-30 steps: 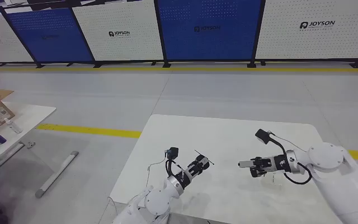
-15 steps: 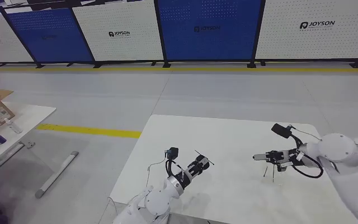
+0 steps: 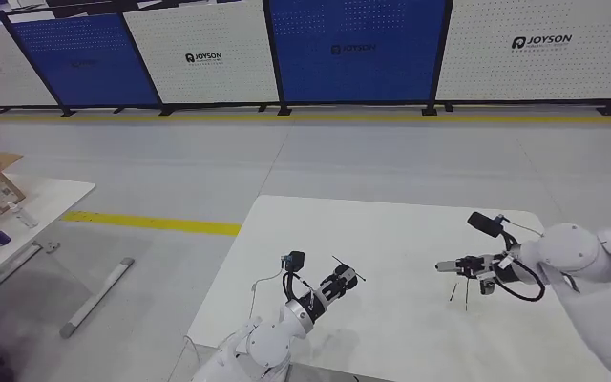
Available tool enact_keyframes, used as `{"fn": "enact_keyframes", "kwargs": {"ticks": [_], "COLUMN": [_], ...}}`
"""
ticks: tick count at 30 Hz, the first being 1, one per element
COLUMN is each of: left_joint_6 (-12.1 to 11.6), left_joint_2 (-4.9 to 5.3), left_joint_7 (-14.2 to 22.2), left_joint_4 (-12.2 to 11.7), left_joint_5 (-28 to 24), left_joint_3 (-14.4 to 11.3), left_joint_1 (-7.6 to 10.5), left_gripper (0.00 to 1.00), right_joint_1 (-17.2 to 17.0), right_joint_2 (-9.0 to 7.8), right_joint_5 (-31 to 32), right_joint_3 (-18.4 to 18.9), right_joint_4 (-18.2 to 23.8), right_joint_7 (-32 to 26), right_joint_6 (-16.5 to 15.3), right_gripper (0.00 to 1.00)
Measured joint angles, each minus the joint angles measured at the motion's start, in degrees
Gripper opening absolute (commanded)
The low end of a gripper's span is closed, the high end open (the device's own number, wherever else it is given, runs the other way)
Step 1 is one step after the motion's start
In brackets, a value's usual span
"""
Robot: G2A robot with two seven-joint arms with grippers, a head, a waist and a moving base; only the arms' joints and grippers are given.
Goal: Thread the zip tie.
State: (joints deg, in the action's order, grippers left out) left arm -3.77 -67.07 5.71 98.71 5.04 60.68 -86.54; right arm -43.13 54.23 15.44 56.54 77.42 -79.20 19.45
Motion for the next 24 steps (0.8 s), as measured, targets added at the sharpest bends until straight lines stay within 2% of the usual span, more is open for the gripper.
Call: {"fn": "enact_keyframes", "kwargs": {"ticks": [1, 4, 7, 16, 20, 24], "left_joint_6": [0.0, 0.0, 0.0, 0.0, 0.0, 0.0], "left_joint_2": [0.0, 0.0, 0.0, 0.0, 0.0, 0.0], "left_joint_7": [0.0, 0.0, 0.0, 0.0, 0.0, 0.0], "left_joint_4": [0.0, 0.0, 0.0, 0.0, 0.0, 0.0], "left_joint_5": [0.0, 0.0, 0.0, 0.0, 0.0, 0.0], "left_joint_3": [0.0, 0.0, 0.0, 0.0, 0.0, 0.0], "left_joint_1": [0.0, 0.0, 0.0, 0.0, 0.0, 0.0], "left_gripper": [0.0, 0.0, 0.0, 0.0, 0.0, 0.0], "right_joint_1": [0.45, 1.6, 2.69, 2.82, 2.0, 2.4], "right_joint_2": [0.0, 0.14, 0.85, 0.96, 0.91, 1.22], "right_joint_5": [0.99, 4.41, 8.79, 9.03, 10.46, 10.38], "right_joint_3": [0.08, 0.6, -0.6, -0.82, -1.39, -2.97], "right_joint_4": [-0.39, -2.41, -3.58, -3.63, -2.47, -2.3], "right_joint_7": [-0.18, -0.13, -0.45, -0.42, 1.03, -0.41], "right_joint_6": [1.55, 0.16, -0.02, 0.02, -2.09, -4.1], "right_gripper": [1.0, 1.0, 1.0, 1.0, 1.0, 1.0]}}
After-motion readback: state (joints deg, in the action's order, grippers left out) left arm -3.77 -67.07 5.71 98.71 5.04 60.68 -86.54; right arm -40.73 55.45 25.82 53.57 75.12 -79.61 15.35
